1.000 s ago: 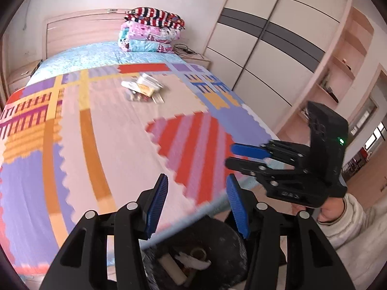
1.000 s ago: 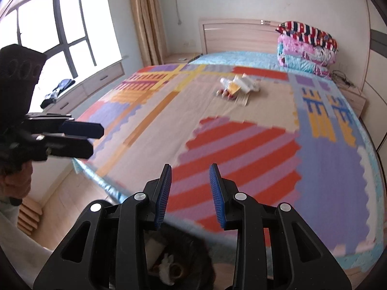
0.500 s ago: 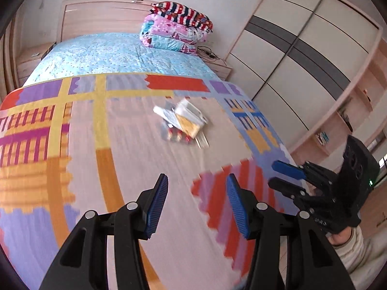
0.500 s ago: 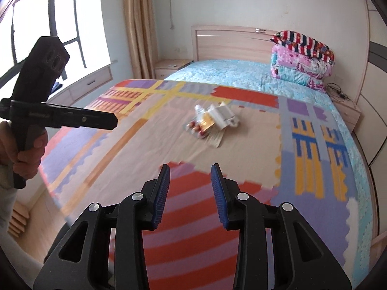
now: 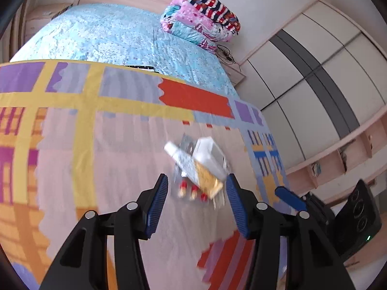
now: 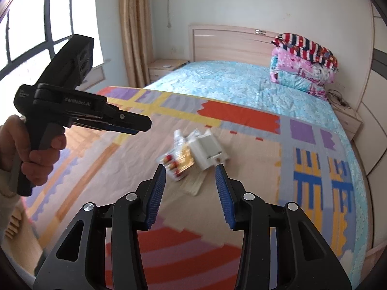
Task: Collect trash
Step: 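Grasp the white-and-yellow ointment tube with the left gripper while the right gripper grasps the white plastic box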
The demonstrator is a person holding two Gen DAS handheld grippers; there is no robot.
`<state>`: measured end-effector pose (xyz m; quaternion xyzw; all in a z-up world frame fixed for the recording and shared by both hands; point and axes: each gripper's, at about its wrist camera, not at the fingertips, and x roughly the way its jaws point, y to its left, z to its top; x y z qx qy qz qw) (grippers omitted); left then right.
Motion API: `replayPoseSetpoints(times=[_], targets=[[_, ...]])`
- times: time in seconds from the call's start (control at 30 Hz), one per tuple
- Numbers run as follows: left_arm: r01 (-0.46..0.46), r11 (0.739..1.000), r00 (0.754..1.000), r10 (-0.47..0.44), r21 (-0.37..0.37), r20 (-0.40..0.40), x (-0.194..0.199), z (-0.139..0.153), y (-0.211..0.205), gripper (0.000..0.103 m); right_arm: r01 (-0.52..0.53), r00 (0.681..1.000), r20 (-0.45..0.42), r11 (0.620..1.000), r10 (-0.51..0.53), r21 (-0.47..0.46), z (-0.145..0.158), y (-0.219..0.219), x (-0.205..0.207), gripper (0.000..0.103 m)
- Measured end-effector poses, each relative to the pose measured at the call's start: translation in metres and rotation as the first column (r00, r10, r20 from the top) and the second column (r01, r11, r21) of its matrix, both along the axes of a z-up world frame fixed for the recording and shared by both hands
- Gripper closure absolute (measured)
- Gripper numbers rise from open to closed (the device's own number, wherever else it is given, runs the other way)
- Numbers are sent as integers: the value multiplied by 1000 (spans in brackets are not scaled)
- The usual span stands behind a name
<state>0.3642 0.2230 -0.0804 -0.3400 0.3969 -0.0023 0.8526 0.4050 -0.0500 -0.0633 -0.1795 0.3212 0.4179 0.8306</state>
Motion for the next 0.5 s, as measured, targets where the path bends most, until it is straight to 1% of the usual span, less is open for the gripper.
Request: replayPoseSetpoints(times=[0.07, 0.2, 0.27, 0.33, 0.37, 0.43, 0.5], targets=[[-11, 1000, 1000, 11, -13, -16, 9, -4, 3, 55, 0, 1000, -15, 1000, 0, 4, -2, 4, 10, 58], [-49, 998, 996, 46, -35, -81, 28, -17, 10, 55, -9, 999, -47, 1000, 10, 7, -10, 14, 28, 58], [-73, 996, 992, 66, -59, -109, 33, -25, 15, 55, -25, 998, -55, 1000, 25, -2, -15, 20, 33, 58], [-71, 992, 991, 59, -103, -118, 37, -30, 17, 55, -24, 997, -68, 1000, 23, -13, -22, 24, 39, 58], [-61, 992, 991, 48, -107, -122, 40, -32, 17, 55, -32, 996, -82, 999, 31, -7, -25, 26, 43, 58], [-60, 995, 989, 48, -80, -143, 44, -33, 16, 56, -32, 996, -87, 999, 32, 0, -28, 26, 46, 58], [-56, 995, 987, 43, -78, -156, 47, -36, 15, 60, -31, 994, -101, 999, 32, 6, -31, 26, 51, 57]])
